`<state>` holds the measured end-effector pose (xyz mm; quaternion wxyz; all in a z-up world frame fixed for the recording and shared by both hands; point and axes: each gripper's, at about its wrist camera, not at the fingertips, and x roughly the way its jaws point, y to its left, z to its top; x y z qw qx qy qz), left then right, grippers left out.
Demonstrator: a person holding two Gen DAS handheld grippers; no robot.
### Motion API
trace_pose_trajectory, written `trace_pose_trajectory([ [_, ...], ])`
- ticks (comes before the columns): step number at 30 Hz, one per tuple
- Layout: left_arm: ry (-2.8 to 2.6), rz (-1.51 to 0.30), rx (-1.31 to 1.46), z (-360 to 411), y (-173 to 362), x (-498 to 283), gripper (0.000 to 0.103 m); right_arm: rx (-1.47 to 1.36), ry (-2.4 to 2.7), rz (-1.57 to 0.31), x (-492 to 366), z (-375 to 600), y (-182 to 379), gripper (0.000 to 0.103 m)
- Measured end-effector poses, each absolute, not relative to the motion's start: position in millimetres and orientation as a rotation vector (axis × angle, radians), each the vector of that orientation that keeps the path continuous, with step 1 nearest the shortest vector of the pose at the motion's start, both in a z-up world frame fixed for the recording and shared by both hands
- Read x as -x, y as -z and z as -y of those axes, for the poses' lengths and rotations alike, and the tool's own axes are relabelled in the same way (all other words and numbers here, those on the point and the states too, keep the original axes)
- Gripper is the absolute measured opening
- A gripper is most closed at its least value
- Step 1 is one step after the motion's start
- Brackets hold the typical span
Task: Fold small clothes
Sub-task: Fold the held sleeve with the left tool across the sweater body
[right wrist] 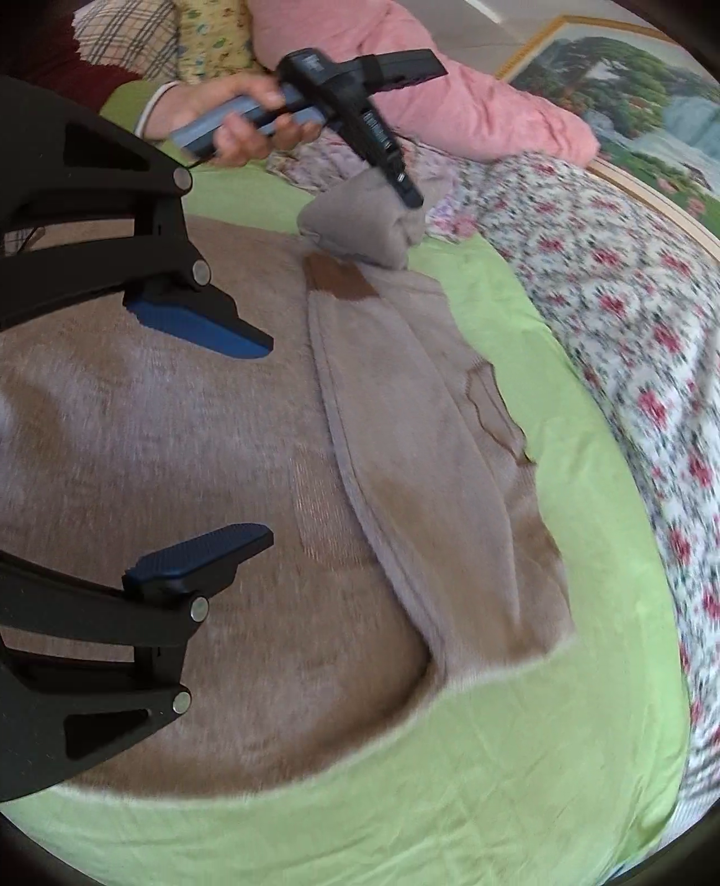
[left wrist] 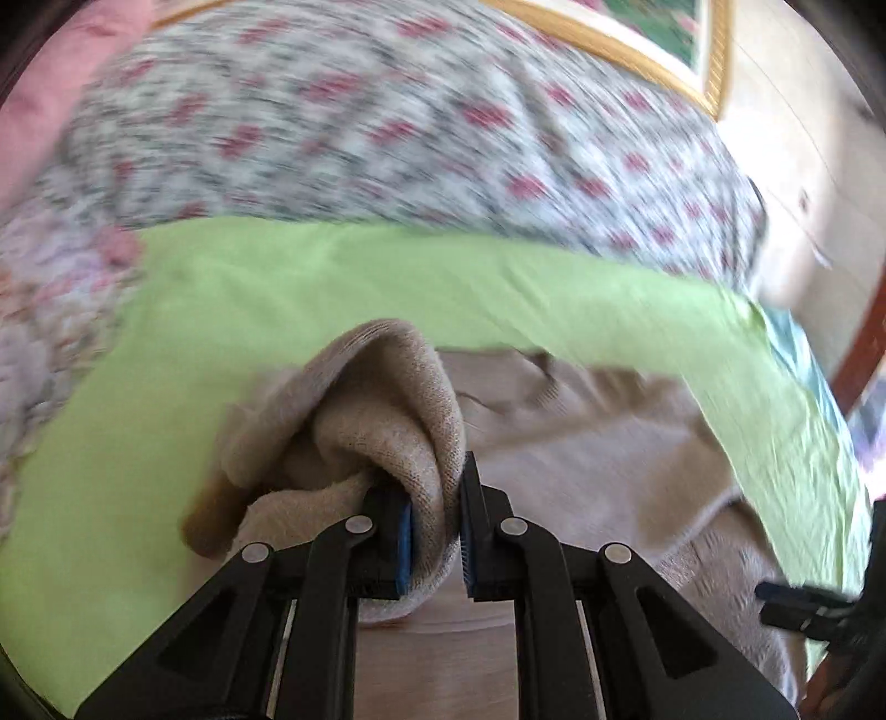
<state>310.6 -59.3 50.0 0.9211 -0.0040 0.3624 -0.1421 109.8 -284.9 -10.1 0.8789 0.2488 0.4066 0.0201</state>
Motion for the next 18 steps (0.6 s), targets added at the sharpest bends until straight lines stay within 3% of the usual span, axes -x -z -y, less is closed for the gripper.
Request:
trace_pose_trajectory([
  [7,0.359,-0.895,-0.093,115.2,16.9,-327.5,0.021,-0.601,0.039,-0.830,-91.8,323.2,12.3,0.063],
  [9,0.385,-0.910,-0.094,115.6,21.4,-321.5,0.031,-0.609,0.052,-0.826,-90.9,329.2,10.7,0.063],
  [11,0.407,-0.918,-0.088,110.3,20.1,-309.6,0.058,-0.598,0.055,-0.817,-93.2,330.4,6.6,0.063],
  [13,0.418,-0.901,-0.089,100.6,14.7,-289.6,0.065,-0.577,0.042,-0.813,-100.7,328.4,2.0,0.063],
  [18,0.390,-0.872,-0.084,53.6,7.9,-237.0,0.069,-0.454,-0.040,-0.818,-137.2,298.3,-12.5,0.063],
])
